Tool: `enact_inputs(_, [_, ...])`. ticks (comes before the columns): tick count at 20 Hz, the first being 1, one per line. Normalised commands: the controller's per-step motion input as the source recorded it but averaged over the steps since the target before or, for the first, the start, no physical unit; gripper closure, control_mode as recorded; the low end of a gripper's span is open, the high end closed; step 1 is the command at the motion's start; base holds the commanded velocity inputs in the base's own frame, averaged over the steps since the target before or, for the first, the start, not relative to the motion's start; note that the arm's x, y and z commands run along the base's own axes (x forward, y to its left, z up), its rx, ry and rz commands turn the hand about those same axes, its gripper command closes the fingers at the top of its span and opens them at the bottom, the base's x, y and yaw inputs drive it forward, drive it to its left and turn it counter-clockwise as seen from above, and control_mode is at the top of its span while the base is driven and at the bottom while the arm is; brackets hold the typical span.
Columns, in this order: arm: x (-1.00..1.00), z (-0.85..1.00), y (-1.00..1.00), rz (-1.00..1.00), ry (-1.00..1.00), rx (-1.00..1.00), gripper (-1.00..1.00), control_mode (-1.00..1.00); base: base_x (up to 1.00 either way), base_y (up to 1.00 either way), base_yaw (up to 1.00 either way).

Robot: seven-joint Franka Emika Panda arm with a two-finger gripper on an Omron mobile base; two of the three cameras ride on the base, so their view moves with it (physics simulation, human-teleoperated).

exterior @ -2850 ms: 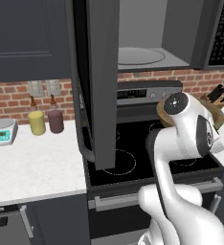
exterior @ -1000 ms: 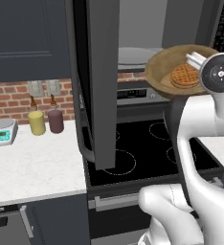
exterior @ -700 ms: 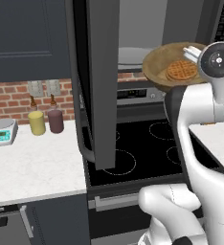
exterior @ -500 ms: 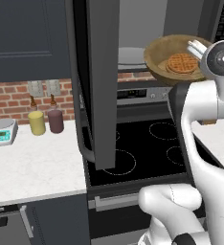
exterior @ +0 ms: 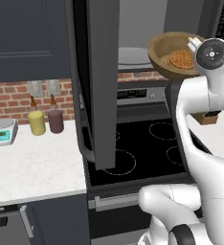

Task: Open the microwave, place the bowl with waffle inside the microwave, then close the microwave door and turn it on.

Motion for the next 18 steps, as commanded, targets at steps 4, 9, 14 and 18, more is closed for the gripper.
enact_inputs(4, [0.69, 0.31, 0.07, 0.01, 0.44, 0.00, 1.00, -1.00, 0.00, 0.00, 0.00])
enact_inputs(9, [0.69, 0.24, 0.02, 0.09, 0.26, 0.03, 1.00, -1.00, 0.00, 0.00, 0.00])
enact_inputs(14, [0.66, 0.01, 0.08, 0.10, 0.04, 0.10, 1.00, -1.00, 0.00, 0.00, 0.00])
enact_inputs(18, [0.68, 0.00, 0.15, 0.08, 0.00, 0.11, 1.00, -1.00, 0.00, 0.00, 0.00])
